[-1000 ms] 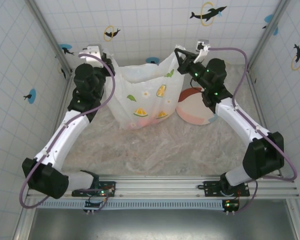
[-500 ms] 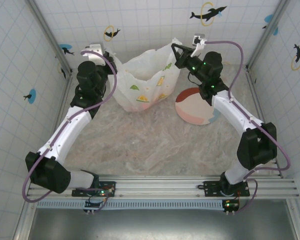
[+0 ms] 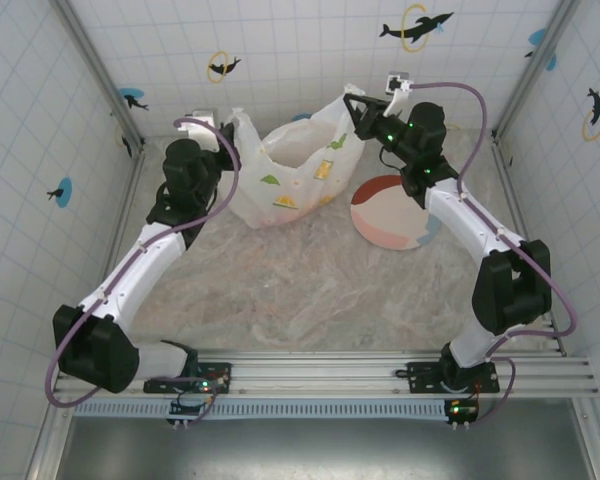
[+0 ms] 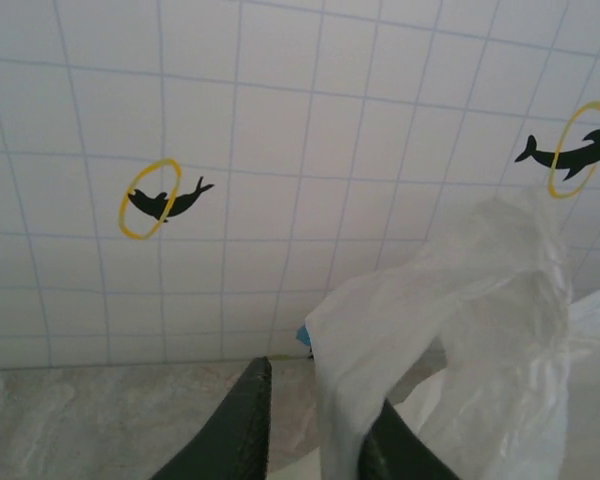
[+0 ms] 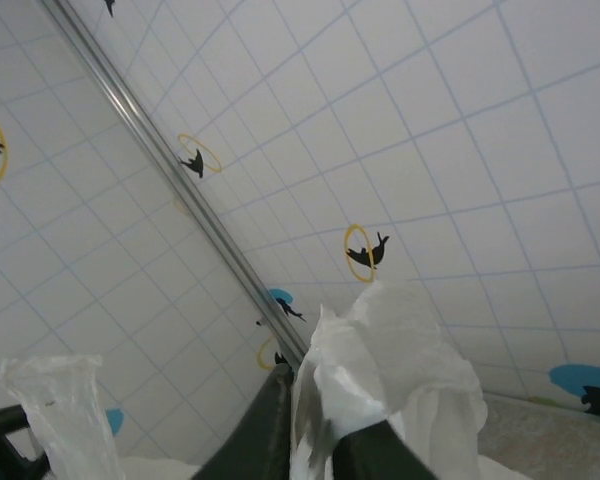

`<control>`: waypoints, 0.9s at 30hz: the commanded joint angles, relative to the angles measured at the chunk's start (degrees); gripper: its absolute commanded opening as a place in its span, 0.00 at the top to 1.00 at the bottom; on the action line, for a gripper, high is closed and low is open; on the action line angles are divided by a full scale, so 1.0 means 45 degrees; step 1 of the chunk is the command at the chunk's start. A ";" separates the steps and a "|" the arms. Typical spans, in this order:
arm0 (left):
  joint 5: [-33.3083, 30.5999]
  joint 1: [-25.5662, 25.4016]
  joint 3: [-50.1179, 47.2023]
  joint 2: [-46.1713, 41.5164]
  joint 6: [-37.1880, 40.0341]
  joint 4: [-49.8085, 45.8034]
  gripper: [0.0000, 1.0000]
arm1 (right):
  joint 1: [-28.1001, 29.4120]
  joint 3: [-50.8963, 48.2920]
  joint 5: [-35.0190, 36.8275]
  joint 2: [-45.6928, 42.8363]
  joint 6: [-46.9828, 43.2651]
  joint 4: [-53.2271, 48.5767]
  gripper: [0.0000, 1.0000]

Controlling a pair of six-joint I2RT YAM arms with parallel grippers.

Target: Place the fruits into the plastic bag

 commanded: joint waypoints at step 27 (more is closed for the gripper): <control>-0.0263 0.0127 -0.3165 -0.4559 -0.0932 -0.2138 0.21 | -0.0699 -0.3390 0.0990 -0.4843 -0.3268 -0.3941 0.14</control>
